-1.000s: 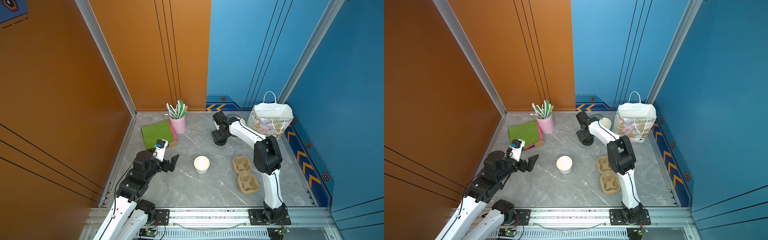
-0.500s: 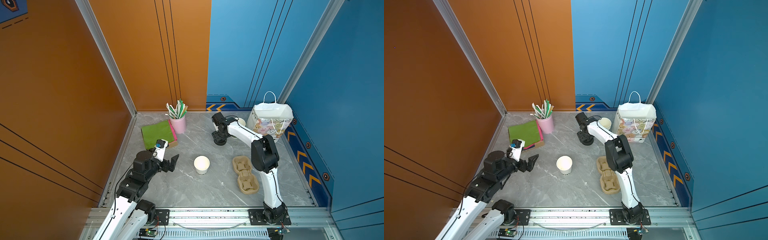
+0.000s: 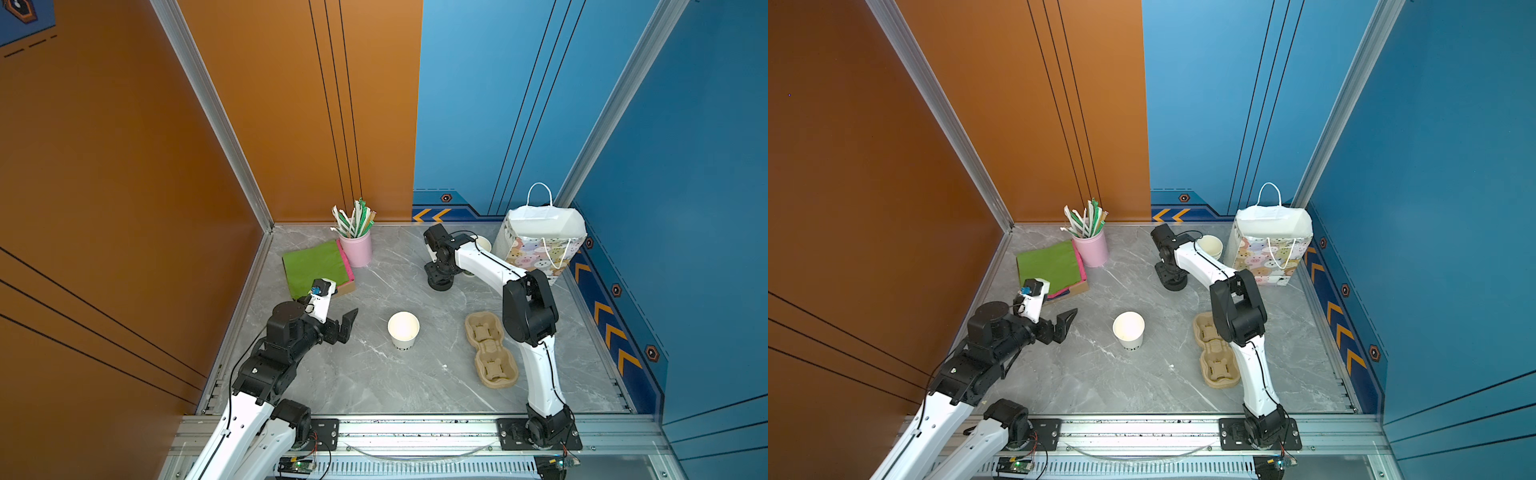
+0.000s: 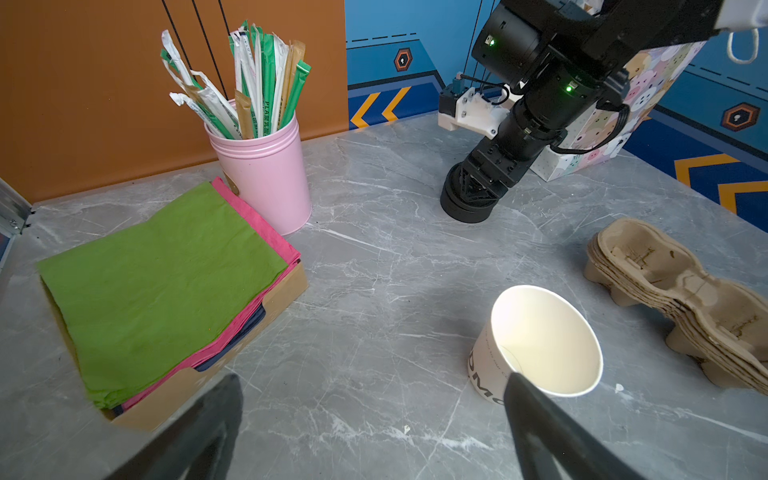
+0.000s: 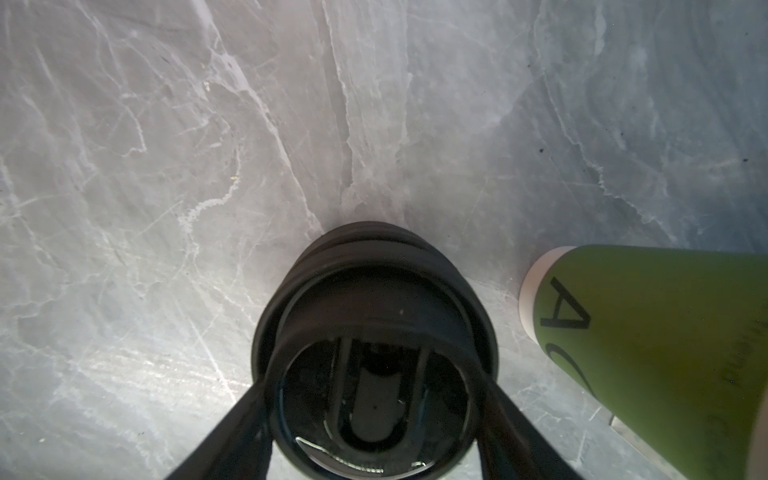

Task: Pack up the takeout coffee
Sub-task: 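Move the right gripper over the black lid stack and grasp the top lid, then lift the black lid and carry it over the white paper cup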

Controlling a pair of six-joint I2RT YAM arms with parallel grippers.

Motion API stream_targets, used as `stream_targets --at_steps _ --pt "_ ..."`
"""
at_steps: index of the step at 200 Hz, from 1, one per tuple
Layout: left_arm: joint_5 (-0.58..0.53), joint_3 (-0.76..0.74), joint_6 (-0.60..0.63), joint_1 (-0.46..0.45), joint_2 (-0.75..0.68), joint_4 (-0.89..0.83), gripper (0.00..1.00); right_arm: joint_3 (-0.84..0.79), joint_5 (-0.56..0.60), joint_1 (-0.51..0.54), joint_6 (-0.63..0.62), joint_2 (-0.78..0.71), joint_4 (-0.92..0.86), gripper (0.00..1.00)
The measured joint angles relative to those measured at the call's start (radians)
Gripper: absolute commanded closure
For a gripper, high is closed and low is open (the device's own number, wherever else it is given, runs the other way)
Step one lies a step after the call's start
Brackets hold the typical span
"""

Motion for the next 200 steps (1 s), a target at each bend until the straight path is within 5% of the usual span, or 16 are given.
stream_targets --at_steps 117,200 --pt "0.0 0.0 0.0 0.0 0.0 0.0 0.02 0.001 -0.028 -0.02 0.002 -0.048 -0.024 0.32" --pt "0.0 0.0 0.0 0.001 0.0 0.0 0.02 -0.008 -0.087 -0.01 0.01 -0.253 -0.024 0.32"
